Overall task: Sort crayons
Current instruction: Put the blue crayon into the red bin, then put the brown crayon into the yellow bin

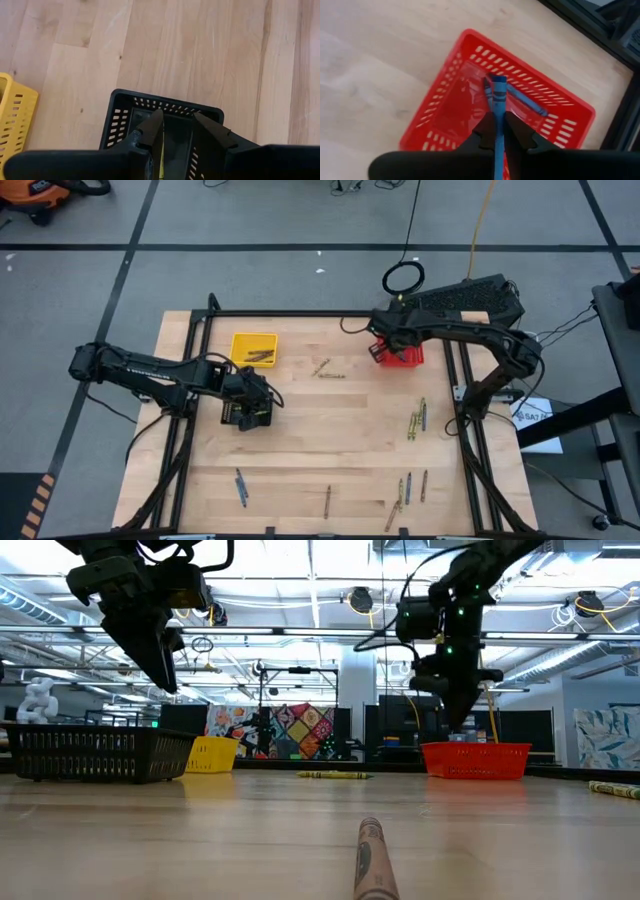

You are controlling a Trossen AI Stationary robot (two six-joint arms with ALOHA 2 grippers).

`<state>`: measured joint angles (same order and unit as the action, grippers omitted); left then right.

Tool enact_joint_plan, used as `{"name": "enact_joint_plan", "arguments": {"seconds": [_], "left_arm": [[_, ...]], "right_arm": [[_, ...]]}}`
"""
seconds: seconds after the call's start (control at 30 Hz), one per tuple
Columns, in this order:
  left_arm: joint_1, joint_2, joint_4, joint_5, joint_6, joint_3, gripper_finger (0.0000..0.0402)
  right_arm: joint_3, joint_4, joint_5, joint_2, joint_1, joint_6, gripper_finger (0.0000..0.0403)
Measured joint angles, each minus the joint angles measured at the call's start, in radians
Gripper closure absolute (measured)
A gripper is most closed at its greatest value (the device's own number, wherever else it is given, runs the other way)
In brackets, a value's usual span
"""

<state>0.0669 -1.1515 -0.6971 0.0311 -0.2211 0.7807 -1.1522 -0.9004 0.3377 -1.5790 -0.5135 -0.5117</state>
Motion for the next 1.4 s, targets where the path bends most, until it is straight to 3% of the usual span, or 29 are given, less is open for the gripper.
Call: {"name": "enact_joint_plan", "arguments": {"seconds": [1.0, 1.23, 1.4], "left_arm": [[0.0, 0.0, 0.0, 0.002, 0.001, 0.0, 0.0299], [0.0, 0.0, 0.0, 0.004, 0.001, 0.0, 0.0299], [0.0, 0.0, 0.0, 0.005, 0.001, 0.0, 0.0299]], "right_arm": [[0.014, 0.01, -0.003, 0.0, -0.051, 0.04, 0.0356], [-0.005, -0.08, -0.228, 0.001, -0.022, -0.024, 0.0356], [-0.048, -0.238, -0.218, 0.001, 0.065, -0.054, 0.0355]]}}
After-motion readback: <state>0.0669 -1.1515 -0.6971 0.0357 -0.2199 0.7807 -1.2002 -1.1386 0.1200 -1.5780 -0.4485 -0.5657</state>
